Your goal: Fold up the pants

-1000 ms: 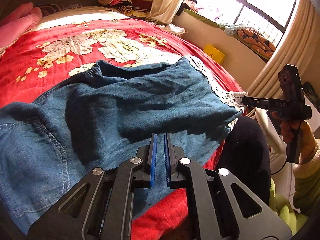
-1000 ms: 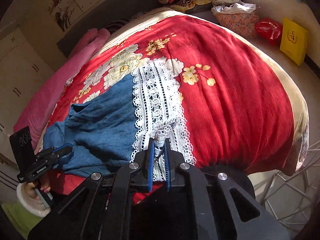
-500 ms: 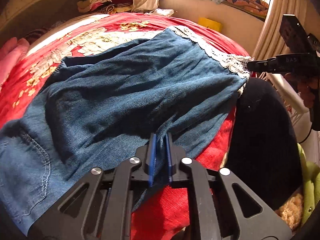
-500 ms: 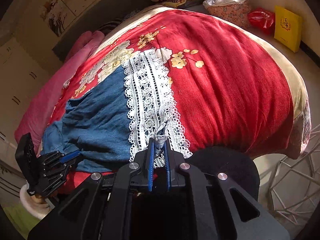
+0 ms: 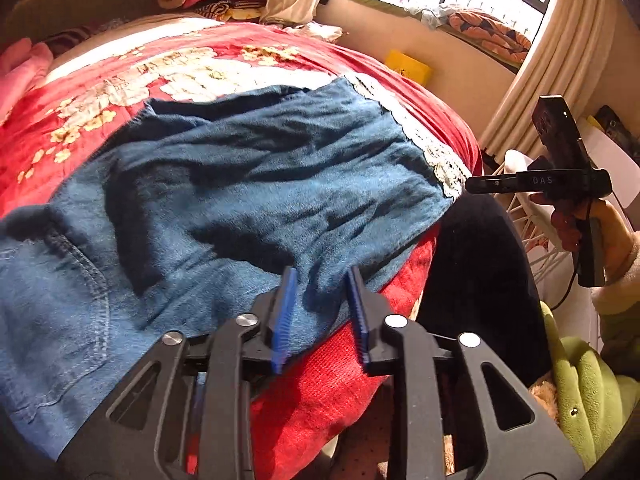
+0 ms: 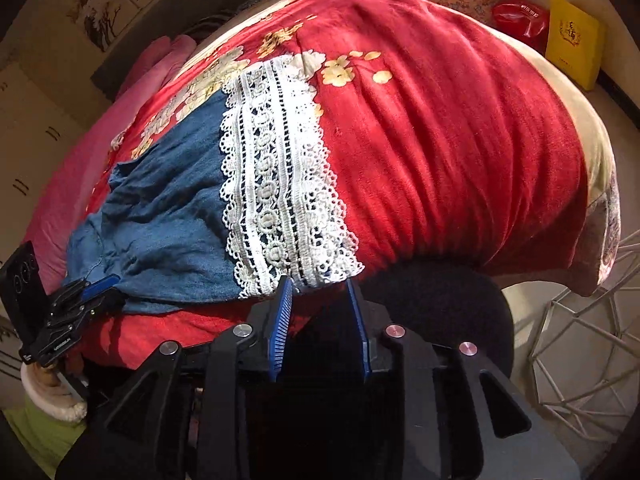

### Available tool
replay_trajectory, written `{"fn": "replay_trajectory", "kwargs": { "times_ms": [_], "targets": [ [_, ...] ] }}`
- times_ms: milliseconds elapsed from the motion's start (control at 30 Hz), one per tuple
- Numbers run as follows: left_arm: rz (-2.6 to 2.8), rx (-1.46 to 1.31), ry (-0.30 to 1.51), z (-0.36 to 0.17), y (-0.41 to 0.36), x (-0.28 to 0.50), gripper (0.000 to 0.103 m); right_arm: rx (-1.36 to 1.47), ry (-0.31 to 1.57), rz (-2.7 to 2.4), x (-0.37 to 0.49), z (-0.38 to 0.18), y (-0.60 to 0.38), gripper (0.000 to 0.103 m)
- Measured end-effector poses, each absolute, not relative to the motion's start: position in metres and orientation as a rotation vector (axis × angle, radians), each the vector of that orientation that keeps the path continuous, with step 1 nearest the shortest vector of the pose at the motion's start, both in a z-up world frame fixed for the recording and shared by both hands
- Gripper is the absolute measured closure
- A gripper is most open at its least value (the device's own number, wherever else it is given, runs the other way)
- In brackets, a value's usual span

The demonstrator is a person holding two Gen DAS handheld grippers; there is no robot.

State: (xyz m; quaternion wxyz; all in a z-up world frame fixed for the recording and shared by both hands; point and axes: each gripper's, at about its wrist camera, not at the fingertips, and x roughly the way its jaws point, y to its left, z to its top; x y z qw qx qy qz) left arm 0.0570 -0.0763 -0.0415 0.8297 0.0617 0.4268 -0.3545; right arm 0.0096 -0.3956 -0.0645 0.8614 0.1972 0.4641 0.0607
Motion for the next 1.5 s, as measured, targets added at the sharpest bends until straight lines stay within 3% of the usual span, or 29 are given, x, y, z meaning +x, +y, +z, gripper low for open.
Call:
{"fn": "replay_trajectory", "kwargs": {
  "times_ms": [100, 200, 500, 700, 1067, 1100, 1133, 1200, 1267, 1500],
  "targets": [
    [-0.731, 0.1, 0.848, -0.017, -0.061, 0.064, 0.068, 0.373, 0.862, 0.111, 0.014, -0.035, -0.405, 0.051],
    [-0.667, 0.095, 0.797, 0.004, -0.049, 0.09, 0.051, 0.349, 0.809, 0.153, 0.041, -0.018, -0.403, 0.047],
    [-0.603, 0.333, 0.887, -0.016, -0.053, 0.165, 0.043, 0.318, 0.896, 0.251, 0.166, -0.039, -0.386, 0.046],
    [-0.636, 0.472, 0.907, -0.034, -0.074, 0.185, 0.042, 0.313, 0.962, 0.316, 0.196, -0.068, -0.371, 0.046],
    [-0.755, 0.109, 1.013, -0.041, -0.049, 0.234, 0.037, 0.443, 0.92, 0.383, 0.19, -0.074, -0.378, 0.048],
    [-0.756, 0.112, 1.023, -0.043, -0.052, 0.234, 0.041, 0.432, 0.926, 0.384, 0.191, -0.074, -0.375, 0.051],
    [-0.763, 0.128, 1.033, -0.045, -0.057, 0.234, 0.062, 0.416, 0.927, 0.374, 0.192, -0.075, -0.372, 0.057],
    [-0.774, 0.166, 1.027, -0.046, -0.068, 0.23, 0.092, 0.415, 0.922, 0.381, 0.189, -0.075, -0.37, 0.069],
    [-0.738, 0.209, 1.024, -0.044, -0.075, 0.226, 0.095, 0.427, 0.912, 0.397, 0.185, -0.073, -0.368, 0.08],
    [-0.669, 0.011, 0.993, -0.014, -0.048, 0.256, 0.099, 0.374, 0.822, 0.38, 0.186, -0.043, -0.373, 0.083]
  ]
}}
